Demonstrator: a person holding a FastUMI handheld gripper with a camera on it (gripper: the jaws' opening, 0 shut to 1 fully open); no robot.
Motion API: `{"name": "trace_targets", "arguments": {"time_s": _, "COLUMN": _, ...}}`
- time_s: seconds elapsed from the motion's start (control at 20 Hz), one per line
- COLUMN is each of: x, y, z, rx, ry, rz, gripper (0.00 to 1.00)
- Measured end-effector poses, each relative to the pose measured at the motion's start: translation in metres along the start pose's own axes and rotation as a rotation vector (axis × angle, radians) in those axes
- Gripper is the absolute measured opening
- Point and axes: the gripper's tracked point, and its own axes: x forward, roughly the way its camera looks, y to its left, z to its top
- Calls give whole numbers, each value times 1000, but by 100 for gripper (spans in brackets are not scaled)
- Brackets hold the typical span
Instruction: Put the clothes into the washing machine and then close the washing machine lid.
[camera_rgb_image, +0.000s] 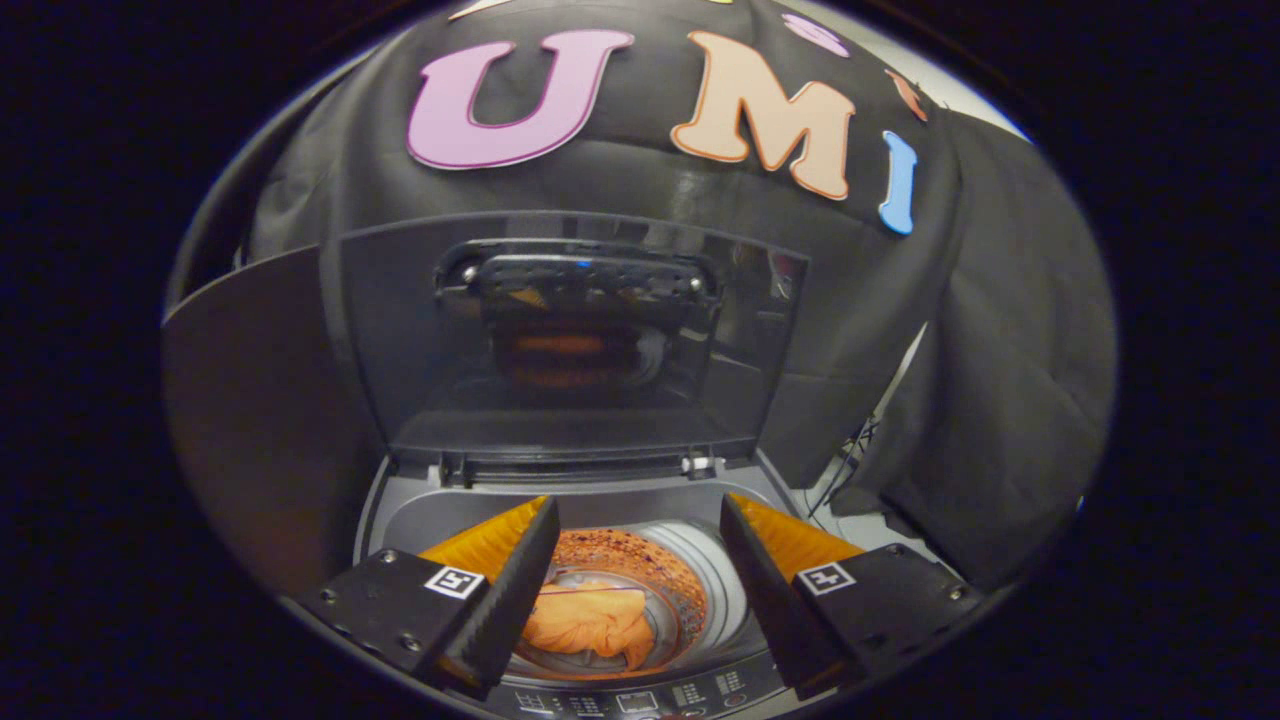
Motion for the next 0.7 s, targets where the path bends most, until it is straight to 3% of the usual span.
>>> {"name": "trace_targets", "arguments": {"time_s": 0.45, "x": -1, "y": -29, "z": 93, "rx": 111, "ry": -138, "rz": 6, "gripper": 98}}
{"name": "trace_targets", "arguments": {"time_s": 0.7, "x": 12, "y": -30, "z": 155, "rx": 154, "ry": -285, "rz": -12, "gripper": 98}}
